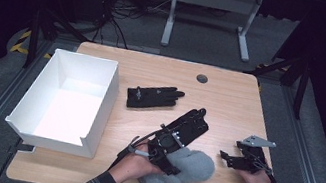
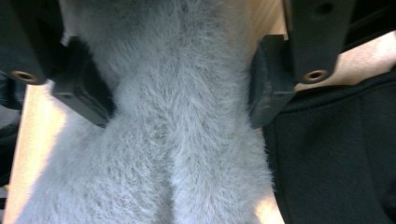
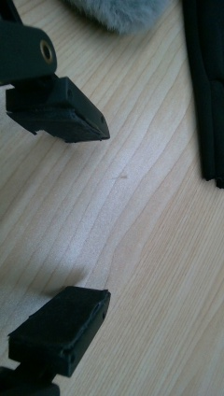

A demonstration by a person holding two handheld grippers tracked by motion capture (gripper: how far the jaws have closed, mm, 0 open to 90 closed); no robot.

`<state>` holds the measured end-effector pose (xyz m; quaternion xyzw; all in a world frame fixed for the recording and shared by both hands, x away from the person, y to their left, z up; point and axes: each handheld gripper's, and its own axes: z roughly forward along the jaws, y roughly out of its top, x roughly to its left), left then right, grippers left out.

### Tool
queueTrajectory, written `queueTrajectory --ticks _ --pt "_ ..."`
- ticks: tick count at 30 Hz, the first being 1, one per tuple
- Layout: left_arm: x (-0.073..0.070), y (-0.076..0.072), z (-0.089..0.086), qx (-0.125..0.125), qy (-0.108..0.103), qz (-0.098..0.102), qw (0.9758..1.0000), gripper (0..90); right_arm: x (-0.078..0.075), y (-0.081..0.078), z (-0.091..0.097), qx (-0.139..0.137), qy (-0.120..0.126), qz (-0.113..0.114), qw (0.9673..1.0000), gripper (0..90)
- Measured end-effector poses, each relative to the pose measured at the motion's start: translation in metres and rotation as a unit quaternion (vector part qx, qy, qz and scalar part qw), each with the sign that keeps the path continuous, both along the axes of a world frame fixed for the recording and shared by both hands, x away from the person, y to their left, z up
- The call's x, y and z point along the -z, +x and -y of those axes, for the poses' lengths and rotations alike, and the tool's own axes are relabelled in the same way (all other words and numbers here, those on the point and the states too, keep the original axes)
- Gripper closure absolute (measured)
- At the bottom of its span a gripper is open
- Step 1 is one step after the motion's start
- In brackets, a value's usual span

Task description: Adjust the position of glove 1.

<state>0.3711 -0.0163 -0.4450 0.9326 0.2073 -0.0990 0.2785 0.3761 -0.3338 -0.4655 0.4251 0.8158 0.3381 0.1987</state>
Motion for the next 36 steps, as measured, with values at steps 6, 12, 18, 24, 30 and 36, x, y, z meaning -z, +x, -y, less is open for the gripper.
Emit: queueTrajectory --ticks 6,12,18,24,30,36 --pt "-0.001 0.0 0.001 0.012 0.002 -0.017 0.9998 50.8 0.003 -0.001 0.002 -0.002 0.008 0.012 0.9999 17.2" --pt "-0.004 0.0 0.0 0.016 0.002 -0.014 0.9998 63.3 0.003 0.0 0.002 0.0 0.007 0.011 0.9999 15.8" --pt "-0.011 0.002 -0.005 0.013 -0.023 -0.028 0.9993 68.2 0.003 0.0 0.002 0.002 0.007 0.01 0.9999 15.4" --pt "-0.028 -0.001 -0.01 0.009 -0.043 -0.007 0.999 68.6 0.003 0.0 0.002 0.002 0.007 0.01 0.9999 15.3" --pt "-0.044 -0.001 -0.019 -0.005 -0.065 0.013 0.9978 68.4 0.003 0.0 0.002 0.003 0.006 0.01 0.9999 15.2" --pt "-0.067 -0.002 -0.034 -0.025 -0.071 0.038 0.9964 68.3 0.003 0.0 0.002 0.004 0.006 0.01 0.9999 15.1"
